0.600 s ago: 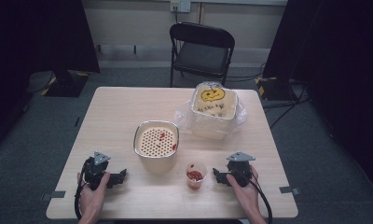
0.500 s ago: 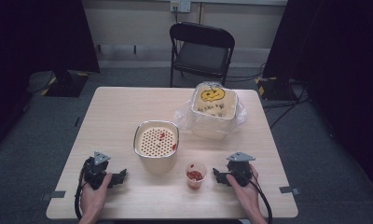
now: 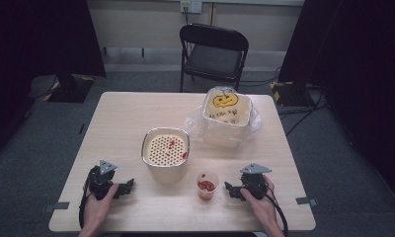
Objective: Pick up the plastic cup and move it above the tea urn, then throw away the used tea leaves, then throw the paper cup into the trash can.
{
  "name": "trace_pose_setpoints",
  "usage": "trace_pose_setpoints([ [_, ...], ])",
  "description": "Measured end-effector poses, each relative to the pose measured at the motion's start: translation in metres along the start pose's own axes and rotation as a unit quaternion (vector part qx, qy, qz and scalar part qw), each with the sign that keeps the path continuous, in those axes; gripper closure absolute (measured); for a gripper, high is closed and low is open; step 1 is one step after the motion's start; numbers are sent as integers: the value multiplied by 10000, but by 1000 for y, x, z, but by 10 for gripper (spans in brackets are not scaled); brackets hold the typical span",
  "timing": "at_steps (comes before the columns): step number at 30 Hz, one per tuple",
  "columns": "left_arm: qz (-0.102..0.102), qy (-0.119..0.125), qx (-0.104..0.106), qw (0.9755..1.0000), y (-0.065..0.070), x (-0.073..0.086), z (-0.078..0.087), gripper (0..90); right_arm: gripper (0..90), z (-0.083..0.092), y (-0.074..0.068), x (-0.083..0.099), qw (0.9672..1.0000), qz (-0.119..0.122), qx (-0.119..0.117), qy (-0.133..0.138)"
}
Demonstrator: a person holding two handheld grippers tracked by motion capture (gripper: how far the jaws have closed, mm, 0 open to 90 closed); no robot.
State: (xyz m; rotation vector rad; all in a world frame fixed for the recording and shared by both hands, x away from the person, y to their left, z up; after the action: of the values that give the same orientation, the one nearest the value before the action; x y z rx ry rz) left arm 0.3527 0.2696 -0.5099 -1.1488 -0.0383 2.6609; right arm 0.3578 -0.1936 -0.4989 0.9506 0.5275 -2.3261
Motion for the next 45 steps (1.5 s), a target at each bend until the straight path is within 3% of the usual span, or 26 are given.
trace_pose_setpoints([
  [1,0,0,0,10000,0,0,0,0,153,7,-5,-1,9998,2,-186,65],
  [11,-21,-3,-7,10000,0,0,0,0,148,20,-34,-2,9954,509,-807,-6],
  [13,-5,0,1,10000,0,0,0,0,148,20,-35,-2,9948,490,-892,-1],
  [14,-1,-2,1,10000,0,0,0,0,148,18,-40,-3,9928,523,-1075,-16],
  [21,-2,-2,0,10000,0,0,0,0,149,5,-63,-6,9875,721,-1400,-91],
  [26,-18,-5,2,10000,0,0,0,0,148,1,-71,-12,9850,825,-1513,24],
  [32,-3,-2,5,10000,0,0,0,0,171,-4,-73,-21,9845,791,-1545,235],
  [36,-1,-1,1,10000,0,0,0,0,189,-11,-74,-26,9859,705,-1472,379],
  [45,-1,-1,0,10000,0,0,0,0,311,-23,-78,-24,9855,829,-1411,438],
])
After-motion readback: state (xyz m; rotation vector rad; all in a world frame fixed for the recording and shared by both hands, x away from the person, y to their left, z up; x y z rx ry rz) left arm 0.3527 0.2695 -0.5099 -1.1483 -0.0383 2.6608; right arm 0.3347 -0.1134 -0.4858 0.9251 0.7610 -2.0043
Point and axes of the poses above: each handheld gripper's, and its own axes: z roughly backward along the jaws, x roughly out of its underside, y roughly to its right, the point moved 1 cm from there along -z, roughly forward along the jaws, and after that the axes turned 10 degrees about -x, right-handed, at the moved point
